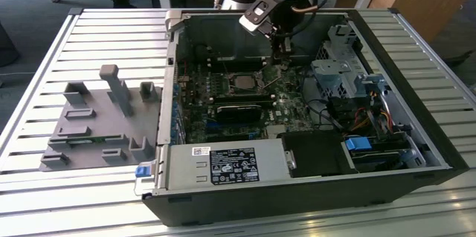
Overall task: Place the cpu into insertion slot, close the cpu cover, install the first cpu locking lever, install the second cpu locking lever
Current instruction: 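Close the cpu cover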
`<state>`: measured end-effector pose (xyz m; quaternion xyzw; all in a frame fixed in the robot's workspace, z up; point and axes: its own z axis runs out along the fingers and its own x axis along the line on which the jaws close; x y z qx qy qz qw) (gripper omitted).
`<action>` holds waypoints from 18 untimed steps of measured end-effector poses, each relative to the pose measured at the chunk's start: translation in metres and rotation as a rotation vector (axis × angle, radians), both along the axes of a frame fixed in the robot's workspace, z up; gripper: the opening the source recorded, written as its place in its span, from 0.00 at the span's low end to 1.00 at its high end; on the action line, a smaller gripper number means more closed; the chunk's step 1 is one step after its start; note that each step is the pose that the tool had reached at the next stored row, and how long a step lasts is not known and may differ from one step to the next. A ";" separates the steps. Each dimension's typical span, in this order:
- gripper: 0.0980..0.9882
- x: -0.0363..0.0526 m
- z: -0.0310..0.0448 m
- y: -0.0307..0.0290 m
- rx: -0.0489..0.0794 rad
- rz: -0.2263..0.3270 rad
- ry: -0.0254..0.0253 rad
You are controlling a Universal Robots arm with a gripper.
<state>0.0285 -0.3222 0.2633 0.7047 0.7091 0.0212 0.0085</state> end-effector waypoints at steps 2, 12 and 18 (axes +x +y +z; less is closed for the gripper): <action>0.01 0.0022 0.0000 0.0000 0.000 0.000 0.0000; 0.01 0.0150 -0.0002 0.0005 0.000 0.000 0.0012; 0.01 0.0194 -0.0009 0.0032 0.000 0.000 0.0041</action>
